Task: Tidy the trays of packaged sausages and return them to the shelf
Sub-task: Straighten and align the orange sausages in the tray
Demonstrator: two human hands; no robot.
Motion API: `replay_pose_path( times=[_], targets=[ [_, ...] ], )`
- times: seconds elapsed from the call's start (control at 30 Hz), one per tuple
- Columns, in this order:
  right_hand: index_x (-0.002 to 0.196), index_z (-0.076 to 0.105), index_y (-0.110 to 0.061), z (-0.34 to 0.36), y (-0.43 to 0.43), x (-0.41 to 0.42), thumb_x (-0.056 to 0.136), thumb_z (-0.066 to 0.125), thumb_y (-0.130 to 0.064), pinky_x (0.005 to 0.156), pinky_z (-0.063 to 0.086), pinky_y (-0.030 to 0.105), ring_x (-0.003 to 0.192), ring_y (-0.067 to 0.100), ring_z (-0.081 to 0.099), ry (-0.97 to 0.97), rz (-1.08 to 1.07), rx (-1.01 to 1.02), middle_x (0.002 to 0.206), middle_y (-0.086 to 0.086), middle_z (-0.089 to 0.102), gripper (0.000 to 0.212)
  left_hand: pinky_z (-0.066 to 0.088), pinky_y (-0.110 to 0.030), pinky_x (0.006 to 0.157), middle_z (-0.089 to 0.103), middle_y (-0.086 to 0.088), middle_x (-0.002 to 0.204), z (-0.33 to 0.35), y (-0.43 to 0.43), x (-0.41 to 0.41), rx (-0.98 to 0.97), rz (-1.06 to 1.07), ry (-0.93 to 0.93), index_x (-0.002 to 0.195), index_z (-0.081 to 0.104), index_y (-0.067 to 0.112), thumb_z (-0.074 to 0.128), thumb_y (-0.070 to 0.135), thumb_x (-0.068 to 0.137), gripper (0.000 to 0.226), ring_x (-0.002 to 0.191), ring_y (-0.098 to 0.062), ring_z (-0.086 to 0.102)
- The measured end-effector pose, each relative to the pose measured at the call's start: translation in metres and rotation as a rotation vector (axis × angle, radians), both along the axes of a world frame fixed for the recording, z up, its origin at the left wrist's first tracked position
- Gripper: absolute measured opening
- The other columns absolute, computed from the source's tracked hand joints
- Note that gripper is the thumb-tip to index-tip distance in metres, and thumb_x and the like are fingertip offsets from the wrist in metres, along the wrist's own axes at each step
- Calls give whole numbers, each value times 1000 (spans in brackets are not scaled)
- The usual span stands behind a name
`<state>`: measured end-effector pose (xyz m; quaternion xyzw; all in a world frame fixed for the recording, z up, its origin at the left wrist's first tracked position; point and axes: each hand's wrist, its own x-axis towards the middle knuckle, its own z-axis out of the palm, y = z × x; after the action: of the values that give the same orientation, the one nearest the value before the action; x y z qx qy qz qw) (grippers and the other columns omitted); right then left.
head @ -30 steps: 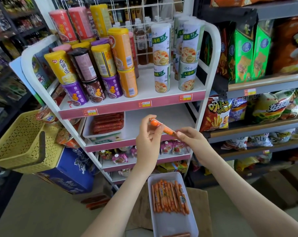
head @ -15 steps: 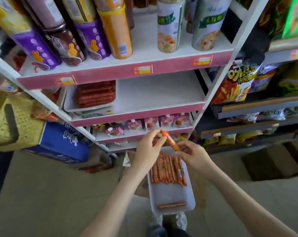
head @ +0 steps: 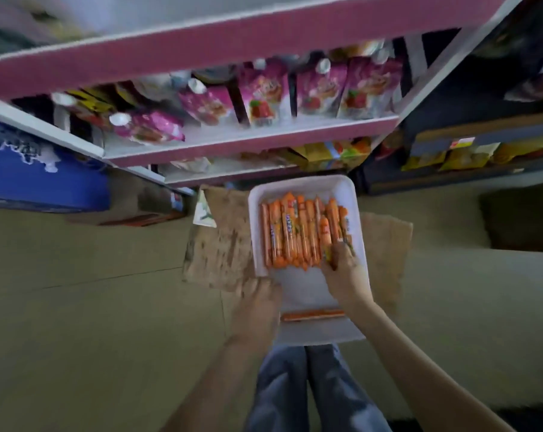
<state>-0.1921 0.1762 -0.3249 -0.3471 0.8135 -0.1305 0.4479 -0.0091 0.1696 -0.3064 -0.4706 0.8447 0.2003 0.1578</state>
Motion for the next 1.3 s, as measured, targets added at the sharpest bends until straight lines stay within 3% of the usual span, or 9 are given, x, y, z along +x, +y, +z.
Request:
replay_pose_path(
  times=[0.13,0.2,0.27,0.53,0.7,0.83,0.97,1.17,1.3],
  targets=[
    [151,15,-18,-33,-28,-2,99,42,-12,95,42,33,133,25,37,96,-5,-147,153,10,28,59,43,-38,77,57,4,62,-41,23,-22,202,-187,-171,67,63,21,89,26,35,41,64,-21,58],
    [151,13,-9,-44,-33,2,98,38,-6,103,38,39,133,32,34,252,64,-71,154,15,22,59,40,-36,83,62,3,71,-46,25,-29,272,-207,-232,76,63,19,86,23,53,33,73,-22,62],
    [150,15,-7,-50,-29,10,96,39,-6,105,32,44,130,36,32,345,148,-38,151,17,24,60,37,-37,90,64,-5,103,-58,28,-37,334,-173,-280,106,59,12,56,8,84,22,100,-29,59],
    [144,35,-5,-57,19,10,88,54,-10,105,31,55,124,35,31,244,219,-192,141,22,38,59,28,-42,107,29,-17,145,-77,15,-43,643,-105,-375,138,39,7,43,15,93,45,132,-34,32],
    [137,47,-13,-38,42,-8,85,51,-44,106,35,50,124,29,40,-90,481,-172,132,10,51,60,43,-30,79,63,-9,112,-43,-5,-47,650,220,36,119,51,13,51,25,95,27,102,-26,60],
    [128,55,-13,5,36,-17,91,61,-18,98,41,34,116,22,53,-304,453,-121,121,3,59,37,48,-29,66,69,5,82,23,-34,-44,565,485,358,91,59,24,65,29,87,9,77,-14,65],
    [111,61,-12,81,6,-25,92,60,-10,76,38,11,84,-5,54,-290,244,-320,90,-15,57,19,47,-15,70,69,11,85,100,-57,-53,490,683,757,96,66,23,63,29,90,9,78,1,64],
    [104,61,-35,215,-25,-33,95,54,-12,58,37,13,59,-1,52,-243,94,-460,63,-16,54,26,49,-24,85,67,9,98,230,-86,-62,377,625,1108,97,68,30,51,23,98,19,95,-10,62],
    [96,65,-18,298,-25,-37,97,51,-13,58,36,22,56,5,46,-236,152,-494,62,-11,53,15,49,-17,77,67,7,86,304,-98,-55,346,538,1161,86,67,27,57,14,93,18,85,-6,63]
  ],
)
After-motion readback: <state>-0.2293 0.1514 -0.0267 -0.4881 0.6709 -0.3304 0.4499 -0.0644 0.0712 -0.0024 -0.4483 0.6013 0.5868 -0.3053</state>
